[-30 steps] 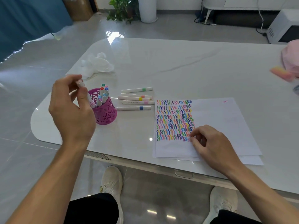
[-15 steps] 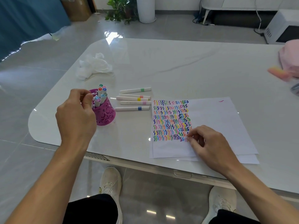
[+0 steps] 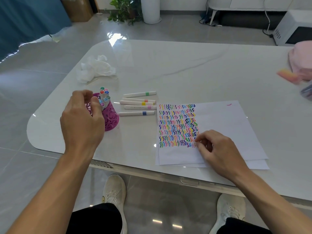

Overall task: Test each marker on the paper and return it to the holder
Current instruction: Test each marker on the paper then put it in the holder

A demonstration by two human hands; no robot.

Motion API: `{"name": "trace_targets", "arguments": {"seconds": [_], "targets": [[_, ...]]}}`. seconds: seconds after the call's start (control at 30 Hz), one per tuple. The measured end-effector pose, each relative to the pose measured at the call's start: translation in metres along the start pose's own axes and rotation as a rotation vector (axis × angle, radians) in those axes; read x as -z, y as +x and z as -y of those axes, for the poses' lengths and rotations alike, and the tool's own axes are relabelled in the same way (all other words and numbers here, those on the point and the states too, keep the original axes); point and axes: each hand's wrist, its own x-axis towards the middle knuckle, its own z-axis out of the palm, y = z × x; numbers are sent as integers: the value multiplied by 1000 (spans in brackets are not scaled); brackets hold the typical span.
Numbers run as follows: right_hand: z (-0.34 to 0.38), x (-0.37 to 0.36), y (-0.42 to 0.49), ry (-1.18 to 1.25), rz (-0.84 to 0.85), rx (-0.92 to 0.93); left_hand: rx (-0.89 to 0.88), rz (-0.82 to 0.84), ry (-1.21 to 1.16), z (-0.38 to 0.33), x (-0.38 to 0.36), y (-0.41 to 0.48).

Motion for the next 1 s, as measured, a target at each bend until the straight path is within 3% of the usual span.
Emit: {"name": "trace_targets", "arguments": {"seconds": [0.2,0.37,0.7,0.87,1.0], "targets": [[0,0,0,-14,-2,-6,-229,-43,-83,-11,-6,-8],[0,1,-1,-20,1,-3,-350,123,-117,-22,-24,-19],[2,-4,-9,-26,-23,-16,-267,600,124,-22,-64,-33],[0,-5,-11,-23,-25,-25,-260,711,215,-12,-78,-32],[-1,-5,-12,-19,-19,-27,-283,708,268,-10,-87,-33]]}}
